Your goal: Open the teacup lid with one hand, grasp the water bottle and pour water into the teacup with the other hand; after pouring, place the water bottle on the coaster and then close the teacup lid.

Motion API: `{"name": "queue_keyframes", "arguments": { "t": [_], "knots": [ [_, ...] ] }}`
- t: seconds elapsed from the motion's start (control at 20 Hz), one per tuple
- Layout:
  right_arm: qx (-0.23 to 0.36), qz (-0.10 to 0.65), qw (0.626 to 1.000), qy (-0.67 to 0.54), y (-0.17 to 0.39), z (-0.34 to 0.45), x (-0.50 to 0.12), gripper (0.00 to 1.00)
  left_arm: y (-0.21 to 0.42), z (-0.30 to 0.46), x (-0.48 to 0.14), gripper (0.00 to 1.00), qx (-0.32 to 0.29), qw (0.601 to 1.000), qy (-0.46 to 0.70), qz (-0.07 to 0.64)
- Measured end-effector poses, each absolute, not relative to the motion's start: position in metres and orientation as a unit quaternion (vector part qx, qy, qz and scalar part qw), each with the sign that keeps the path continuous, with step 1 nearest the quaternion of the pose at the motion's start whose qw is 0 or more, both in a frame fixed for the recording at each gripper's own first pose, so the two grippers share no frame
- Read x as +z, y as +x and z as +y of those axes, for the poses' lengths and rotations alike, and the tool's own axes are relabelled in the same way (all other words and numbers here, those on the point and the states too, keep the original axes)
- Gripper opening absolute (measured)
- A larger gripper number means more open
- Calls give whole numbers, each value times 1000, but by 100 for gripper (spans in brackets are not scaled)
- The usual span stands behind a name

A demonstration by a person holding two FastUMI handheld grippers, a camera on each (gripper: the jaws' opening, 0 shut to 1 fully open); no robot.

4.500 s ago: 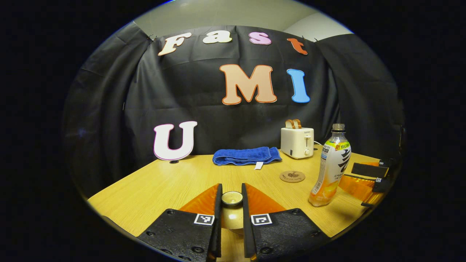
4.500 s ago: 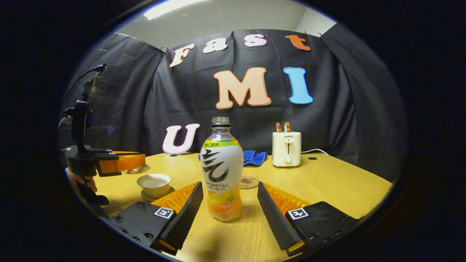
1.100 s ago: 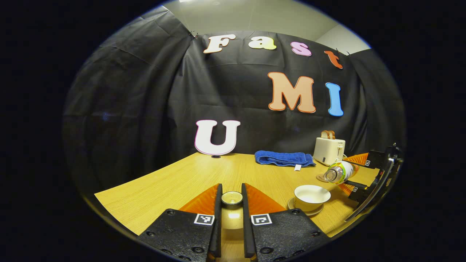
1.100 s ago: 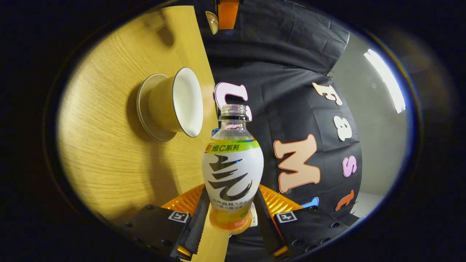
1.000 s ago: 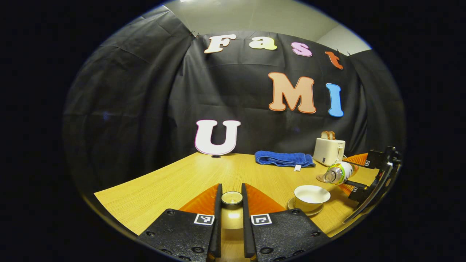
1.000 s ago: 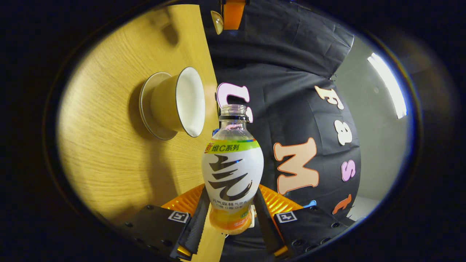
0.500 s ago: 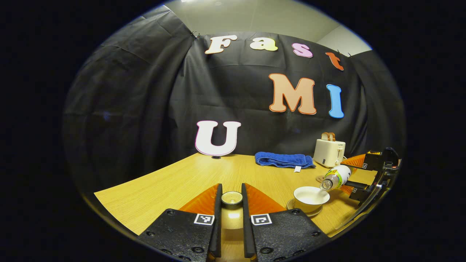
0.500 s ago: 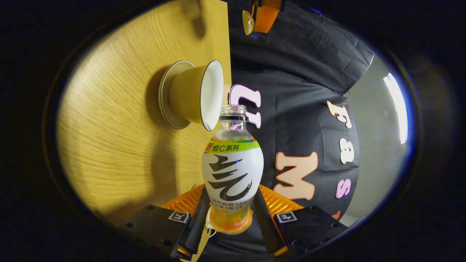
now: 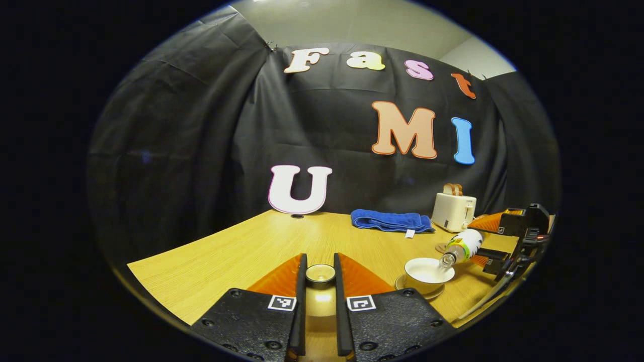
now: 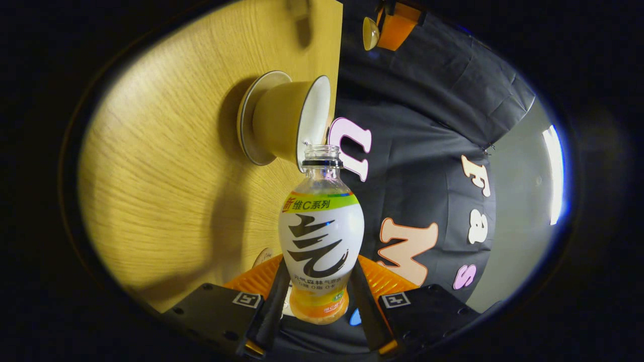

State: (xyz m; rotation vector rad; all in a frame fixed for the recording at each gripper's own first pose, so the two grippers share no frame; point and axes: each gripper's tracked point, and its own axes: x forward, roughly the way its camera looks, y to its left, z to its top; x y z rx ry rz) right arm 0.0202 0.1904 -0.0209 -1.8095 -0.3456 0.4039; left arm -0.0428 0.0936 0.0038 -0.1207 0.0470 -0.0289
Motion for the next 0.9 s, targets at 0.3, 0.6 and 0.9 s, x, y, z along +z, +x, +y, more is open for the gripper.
{"name": "queue_keyframes", "arguments": {
  "t": [0.3, 0.6, 0.9],
  "knots": [
    [171, -158, 565, -792, 20, 193, -20, 72, -42, 92, 2, 22, -18, 998, -62, 25],
    [168, -167, 542, -806, 21, 196, -12, 72, -43, 92, 7, 22, -20, 998, -64, 19],
    [167, -182, 510, -824, 21, 202, -7, 71, -44, 93, 7, 22, -20, 997, -66, 19]
  ]
}}
